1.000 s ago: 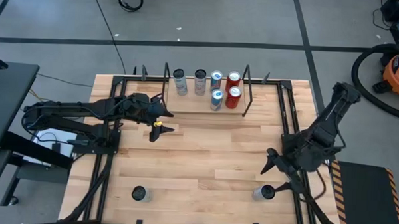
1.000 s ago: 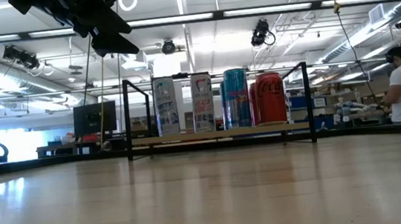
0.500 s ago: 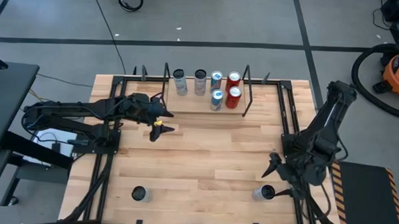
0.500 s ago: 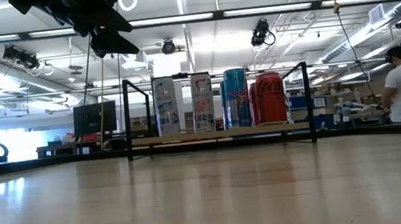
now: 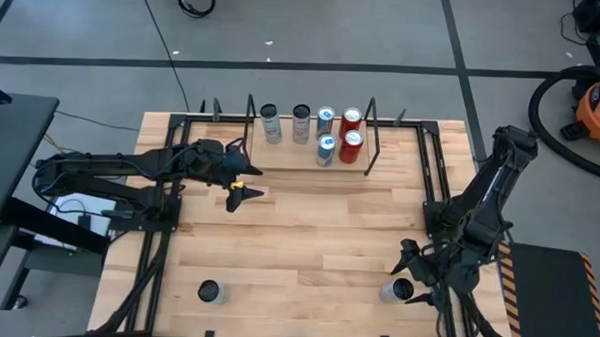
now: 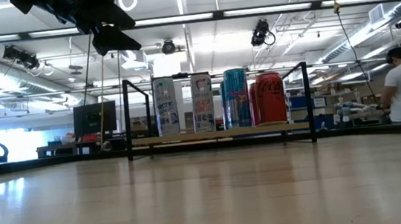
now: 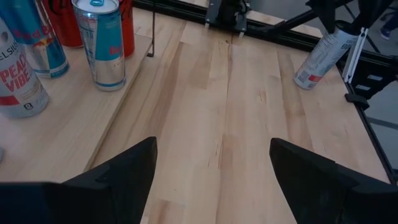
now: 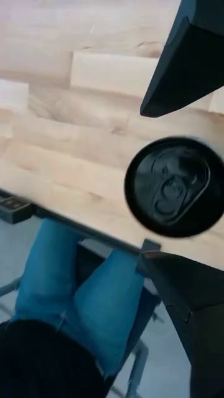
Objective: Place canned beverage on shelf
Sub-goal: Put the white and pink soda can on the shelf aligned with the other white and pink soda can
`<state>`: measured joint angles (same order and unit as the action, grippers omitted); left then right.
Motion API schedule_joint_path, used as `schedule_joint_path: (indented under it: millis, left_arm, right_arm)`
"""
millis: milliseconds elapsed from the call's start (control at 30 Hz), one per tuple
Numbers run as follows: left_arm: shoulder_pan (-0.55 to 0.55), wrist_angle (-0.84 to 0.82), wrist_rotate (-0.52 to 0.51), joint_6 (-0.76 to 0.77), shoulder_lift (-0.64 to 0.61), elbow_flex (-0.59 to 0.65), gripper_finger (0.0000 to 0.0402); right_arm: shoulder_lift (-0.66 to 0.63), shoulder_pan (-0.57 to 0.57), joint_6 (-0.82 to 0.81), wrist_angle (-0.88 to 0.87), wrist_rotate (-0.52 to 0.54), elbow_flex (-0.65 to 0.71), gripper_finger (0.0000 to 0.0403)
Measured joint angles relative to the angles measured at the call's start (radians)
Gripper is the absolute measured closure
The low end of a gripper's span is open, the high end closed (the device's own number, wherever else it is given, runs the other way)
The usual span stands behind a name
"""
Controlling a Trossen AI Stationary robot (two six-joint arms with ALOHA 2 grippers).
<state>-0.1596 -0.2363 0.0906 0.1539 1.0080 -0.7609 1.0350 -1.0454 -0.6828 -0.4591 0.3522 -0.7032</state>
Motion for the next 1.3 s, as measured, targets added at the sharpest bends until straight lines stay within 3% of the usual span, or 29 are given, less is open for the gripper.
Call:
schedule_joint_path:
  millis: [500, 667, 900, 1133, 1300]
  left_arm:
    - [0.000, 0.000, 0.000, 0.000, 0.000, 0.000, 0.0088]
    - [0.000, 0.001, 0.000, 0.000, 0.000, 0.000, 0.0088]
    - [0.000, 0.001, 0.000, 0.000, 0.000, 0.000, 0.0088]
    - [0.000, 0.002, 0.000, 0.000, 0.000, 0.000, 0.0088]
    - [0.000, 0.001, 0.000, 0.000, 0.000, 0.000, 0.0088]
  right_arm:
    - [0.085, 0.000, -0.085, -0.018, -0.002, 0.000, 0.0026]
    - [0.103, 0.000, -0.085, -0.020, -0.015, 0.000, 0.0051]
    - [0.123, 0.000, -0.082, -0.008, -0.017, -0.001, 0.0128]
    - [0.125, 0.024, -0.077, 0.014, 0.002, 0.000, 0.0129]
    - [0.125, 0.116, -0.050, 0.026, -0.021, 0.001, 0.0129]
